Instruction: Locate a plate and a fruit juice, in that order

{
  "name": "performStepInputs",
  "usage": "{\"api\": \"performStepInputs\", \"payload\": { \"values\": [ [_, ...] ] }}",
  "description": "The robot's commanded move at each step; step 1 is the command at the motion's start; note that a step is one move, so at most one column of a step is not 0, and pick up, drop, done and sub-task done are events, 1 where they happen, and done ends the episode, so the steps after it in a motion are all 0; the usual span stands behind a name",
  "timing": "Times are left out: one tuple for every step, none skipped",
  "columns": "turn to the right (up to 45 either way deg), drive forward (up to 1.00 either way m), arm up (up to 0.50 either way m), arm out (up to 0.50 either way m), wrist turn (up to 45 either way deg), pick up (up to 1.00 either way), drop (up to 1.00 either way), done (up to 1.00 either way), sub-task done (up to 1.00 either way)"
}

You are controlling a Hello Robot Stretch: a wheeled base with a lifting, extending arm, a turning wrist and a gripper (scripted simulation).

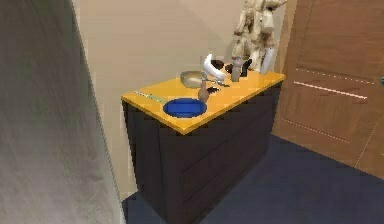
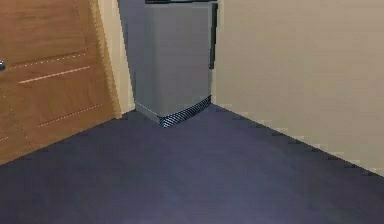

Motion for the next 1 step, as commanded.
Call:
{"api": "performStepInputs", "payload": {
  "values": [
    [0.0, 0.0, 0.0, 0.0, 0.0, 0.0, 0.0, 0.0, 1.0]
  ]
}}
